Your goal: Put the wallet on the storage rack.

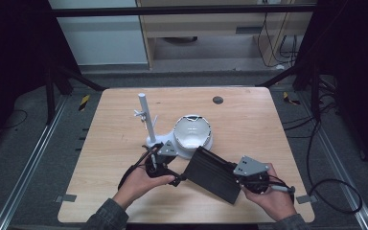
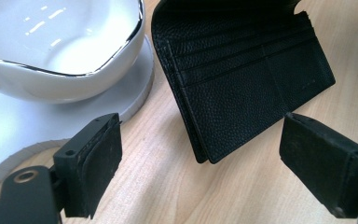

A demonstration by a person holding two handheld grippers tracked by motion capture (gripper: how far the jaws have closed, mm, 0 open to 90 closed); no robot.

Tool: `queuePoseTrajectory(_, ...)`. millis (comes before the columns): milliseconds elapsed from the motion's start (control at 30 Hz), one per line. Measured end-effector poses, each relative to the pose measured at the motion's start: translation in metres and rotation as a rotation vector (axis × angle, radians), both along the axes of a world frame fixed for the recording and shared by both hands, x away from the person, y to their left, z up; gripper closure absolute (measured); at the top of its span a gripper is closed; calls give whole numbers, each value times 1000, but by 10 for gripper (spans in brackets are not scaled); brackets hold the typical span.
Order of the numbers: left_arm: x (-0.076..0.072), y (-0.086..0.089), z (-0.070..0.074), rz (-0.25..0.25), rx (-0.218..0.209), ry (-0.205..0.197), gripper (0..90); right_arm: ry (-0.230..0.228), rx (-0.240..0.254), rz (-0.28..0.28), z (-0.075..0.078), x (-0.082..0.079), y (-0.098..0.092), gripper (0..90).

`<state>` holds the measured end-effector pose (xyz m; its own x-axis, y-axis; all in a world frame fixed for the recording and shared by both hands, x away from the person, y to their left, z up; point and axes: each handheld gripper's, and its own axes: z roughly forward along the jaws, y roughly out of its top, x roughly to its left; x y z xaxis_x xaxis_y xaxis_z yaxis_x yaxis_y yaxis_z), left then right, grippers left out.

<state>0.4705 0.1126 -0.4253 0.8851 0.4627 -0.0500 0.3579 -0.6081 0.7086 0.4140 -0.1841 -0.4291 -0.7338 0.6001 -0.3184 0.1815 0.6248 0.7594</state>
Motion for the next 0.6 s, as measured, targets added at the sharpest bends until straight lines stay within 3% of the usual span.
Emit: queuePoseTrajectory(600, 4, -2, 5, -21, -37, -1, 131, -46, 52, 38, 17, -1, 2, 844)
